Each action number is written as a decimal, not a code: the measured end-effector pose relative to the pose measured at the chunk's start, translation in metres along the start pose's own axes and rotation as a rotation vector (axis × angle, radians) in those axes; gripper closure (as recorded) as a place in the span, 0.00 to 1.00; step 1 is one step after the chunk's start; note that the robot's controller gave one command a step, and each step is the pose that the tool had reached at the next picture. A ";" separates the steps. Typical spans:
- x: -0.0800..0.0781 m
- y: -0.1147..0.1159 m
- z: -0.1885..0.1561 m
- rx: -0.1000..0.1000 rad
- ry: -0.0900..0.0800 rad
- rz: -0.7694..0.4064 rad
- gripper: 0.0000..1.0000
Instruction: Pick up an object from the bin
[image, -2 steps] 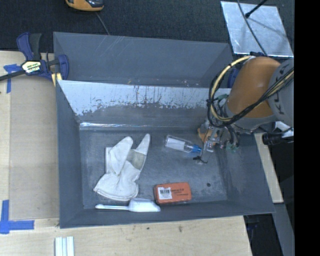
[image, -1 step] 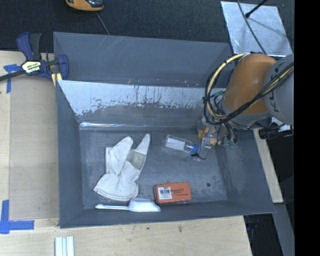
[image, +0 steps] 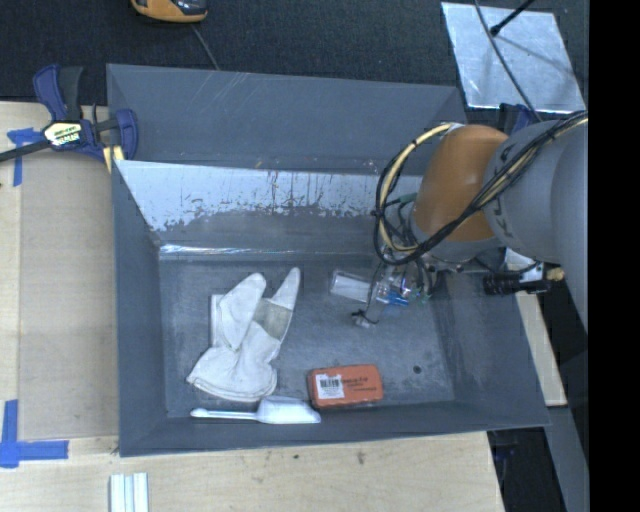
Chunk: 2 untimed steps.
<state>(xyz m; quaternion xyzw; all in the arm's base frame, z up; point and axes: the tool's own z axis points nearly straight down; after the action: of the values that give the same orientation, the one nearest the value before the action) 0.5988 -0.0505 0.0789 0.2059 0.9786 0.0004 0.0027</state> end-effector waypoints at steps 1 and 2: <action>-0.004 0.009 0.017 -0.005 -0.005 -0.013 1.00; -0.005 0.009 0.016 -0.005 -0.006 -0.016 1.00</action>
Offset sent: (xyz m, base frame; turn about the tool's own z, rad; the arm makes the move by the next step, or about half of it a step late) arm 0.0000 0.0000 0.0000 0.0000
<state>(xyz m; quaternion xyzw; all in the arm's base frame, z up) 0.6066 -0.0444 0.0627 0.1981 0.9802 0.0021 0.0060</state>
